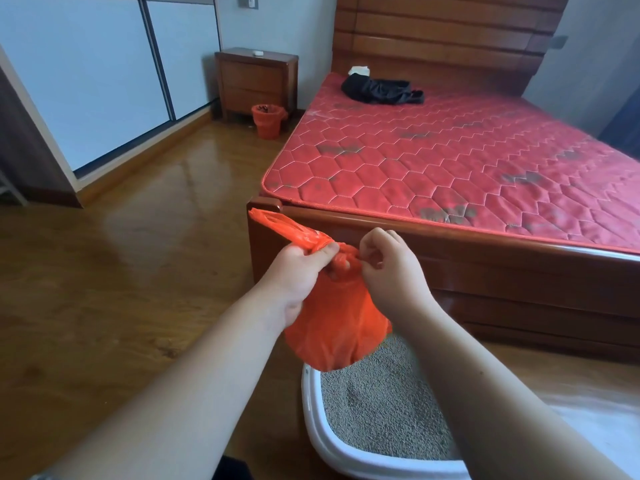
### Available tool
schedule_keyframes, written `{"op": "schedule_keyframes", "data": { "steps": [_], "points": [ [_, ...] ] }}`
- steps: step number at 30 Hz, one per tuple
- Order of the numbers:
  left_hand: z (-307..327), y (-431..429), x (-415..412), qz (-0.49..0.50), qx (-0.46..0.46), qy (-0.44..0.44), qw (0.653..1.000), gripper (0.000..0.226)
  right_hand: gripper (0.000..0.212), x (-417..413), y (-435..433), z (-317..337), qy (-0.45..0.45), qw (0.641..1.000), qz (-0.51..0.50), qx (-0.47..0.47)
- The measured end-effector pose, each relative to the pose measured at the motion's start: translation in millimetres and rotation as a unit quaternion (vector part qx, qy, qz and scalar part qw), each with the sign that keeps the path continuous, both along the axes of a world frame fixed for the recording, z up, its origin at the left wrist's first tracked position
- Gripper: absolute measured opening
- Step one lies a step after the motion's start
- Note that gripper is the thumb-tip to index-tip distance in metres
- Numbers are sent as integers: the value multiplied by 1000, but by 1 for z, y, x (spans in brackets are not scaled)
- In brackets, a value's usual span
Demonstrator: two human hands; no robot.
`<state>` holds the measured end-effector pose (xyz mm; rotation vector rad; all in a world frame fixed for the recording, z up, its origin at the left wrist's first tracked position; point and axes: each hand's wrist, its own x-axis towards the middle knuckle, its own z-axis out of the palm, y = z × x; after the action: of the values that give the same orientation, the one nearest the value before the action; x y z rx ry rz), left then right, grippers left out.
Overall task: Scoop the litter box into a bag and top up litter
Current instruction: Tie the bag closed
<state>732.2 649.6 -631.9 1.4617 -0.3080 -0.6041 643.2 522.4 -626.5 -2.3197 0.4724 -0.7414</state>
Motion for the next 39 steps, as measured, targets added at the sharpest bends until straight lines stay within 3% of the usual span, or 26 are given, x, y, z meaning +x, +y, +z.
{"op": "schedule_keyframes", "data": {
  "steps": [3,7,10,12,14,16,17,20,23,25,28,33,39],
  "points": [
    [4,0,-3,-21,-54,72,996,24,34,0,-2,1,-5,1000,-5,5],
    [4,1,0,12,-72,70,995,26,20,-2,3,4,40,996,29,70],
    [6,4,2,21,-48,26,998,21,34,-4,4,7,62,973,95,203],
    [7,4,-2,8,-33,-19,999,24,33,-4,5,6,71,954,113,269],
    [7,4,-4,-4,-21,-51,998,23,31,-1,4,2,79,961,74,256],
    [3,3,-2,2,5,-98,995,21,9,2,1,0,92,968,43,228],
    [1,3,0,20,28,-117,992,20,8,2,0,1,95,964,45,243],
    [-1,3,6,60,57,-148,985,16,25,0,-4,7,91,920,88,371],
    [-3,3,11,51,38,-140,988,16,31,-8,-8,16,133,885,150,420],
    [-2,4,12,19,11,-70,997,20,34,-12,-8,21,150,884,170,409],
    [1,5,7,-52,-10,46,998,36,35,-16,-2,28,184,926,138,298],
    [-6,1,8,15,62,-51,997,42,26,-15,4,24,214,945,125,213],
    [0,7,17,5,-21,134,991,51,26,-18,6,31,233,932,190,203]
  ]
}}
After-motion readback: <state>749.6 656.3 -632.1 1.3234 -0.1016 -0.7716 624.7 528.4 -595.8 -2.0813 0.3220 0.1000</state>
